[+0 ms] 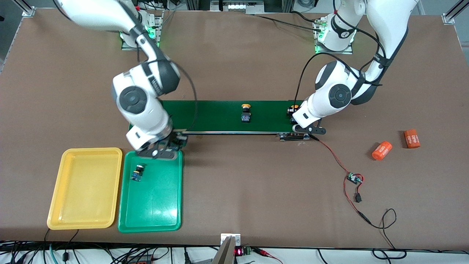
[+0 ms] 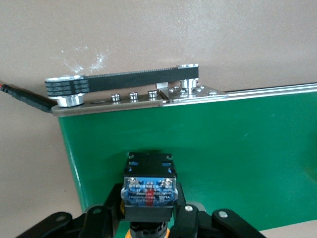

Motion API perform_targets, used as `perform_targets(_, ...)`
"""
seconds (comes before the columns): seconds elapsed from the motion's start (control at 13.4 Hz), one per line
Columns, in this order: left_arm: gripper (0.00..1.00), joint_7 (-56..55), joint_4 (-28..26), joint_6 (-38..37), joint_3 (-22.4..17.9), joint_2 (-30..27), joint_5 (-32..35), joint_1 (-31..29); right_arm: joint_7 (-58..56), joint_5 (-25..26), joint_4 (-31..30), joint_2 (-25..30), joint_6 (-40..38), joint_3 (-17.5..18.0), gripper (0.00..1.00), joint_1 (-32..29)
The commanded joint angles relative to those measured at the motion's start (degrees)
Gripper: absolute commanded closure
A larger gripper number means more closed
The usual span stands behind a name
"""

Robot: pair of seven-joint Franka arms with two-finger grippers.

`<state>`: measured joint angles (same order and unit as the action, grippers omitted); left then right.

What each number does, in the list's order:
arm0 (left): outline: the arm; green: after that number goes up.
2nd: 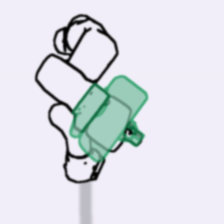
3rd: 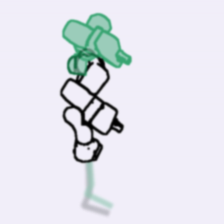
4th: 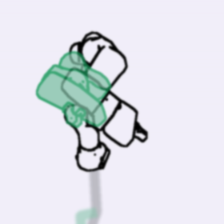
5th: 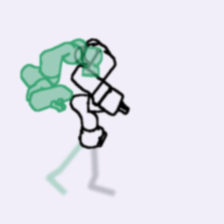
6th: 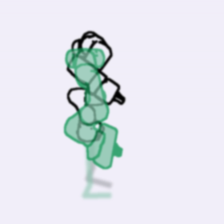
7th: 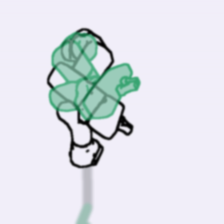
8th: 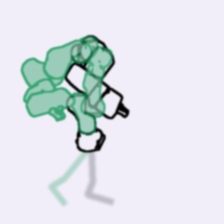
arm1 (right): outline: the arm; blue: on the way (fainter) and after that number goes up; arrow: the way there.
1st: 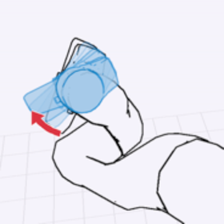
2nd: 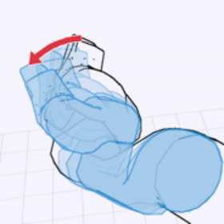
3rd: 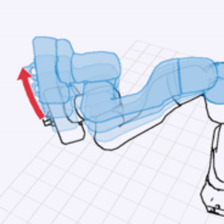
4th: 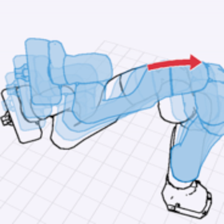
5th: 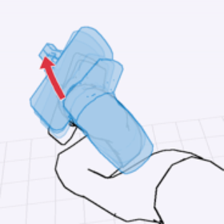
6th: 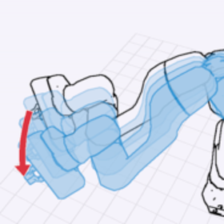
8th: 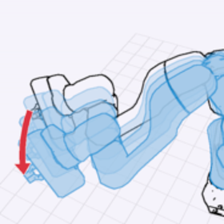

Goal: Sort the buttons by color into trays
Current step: 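Carry the button to the green tray while the left gripper places on belt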

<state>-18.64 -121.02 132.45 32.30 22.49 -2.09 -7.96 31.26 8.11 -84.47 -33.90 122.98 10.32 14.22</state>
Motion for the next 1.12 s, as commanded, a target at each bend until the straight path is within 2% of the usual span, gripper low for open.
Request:
perform_targets(0.0,0.0,0.5,0.5,0.0,-1.2,-0.2,0.9,0.8,-4.7,0.1,6.6,-7.1,3.0,-2.5,0.83,-1.3)
perform_targets(0.22,0.0,0.6,1.0,-0.1,-2.0,-4.1,0.9,0.1,-8.7,0.1,6.9,-10.9,9.5,-2.8,0.83,-4.4)
perform_targets(0.45,0.0,0.7,1.4,-0.1,-5.1,-8.2,0.9,-4.2,-8.8,0.2,6.9,-13.3,13.6,-2.8,0.82,-4.8)
perform_targets(0.6,0.0,1.9,1.7,0.2,-6.3,-6.3,1.6,-9.8,-9.2,0.3,6.8,-14.1,14.0,-2.8,0.59,-5.1)
perform_targets(0.75,0.0,6.8,4.7,0.0,-8.7,-3.6,4.5,-12.2,-11.3,0.2,6.6,-14.1,14.0,-2.8,0.19,-5.2)
perform_targets(0.9,0.0,9.1,8.3,0.1,-10.4,0.4,7.3,-15.0,-11.5,0.5,6.6,-13.8,13.9,-2.9,0.15,-5.6)
perform_targets(0.97,0.0,10.1,11.1,0.0,-11.5,2.5,11.0,-16.5,-11.6,0.5,6.5,-13.7,13.7,-2.8,0.14,-5.9)
perform_targets(1.04,0.0,13.3,13.0,-0.1,-11.6,4.4,15.1,-17.7,-11.6,0.4,6.5,-13.6,13.4,-2.8,0.08,-6.0)
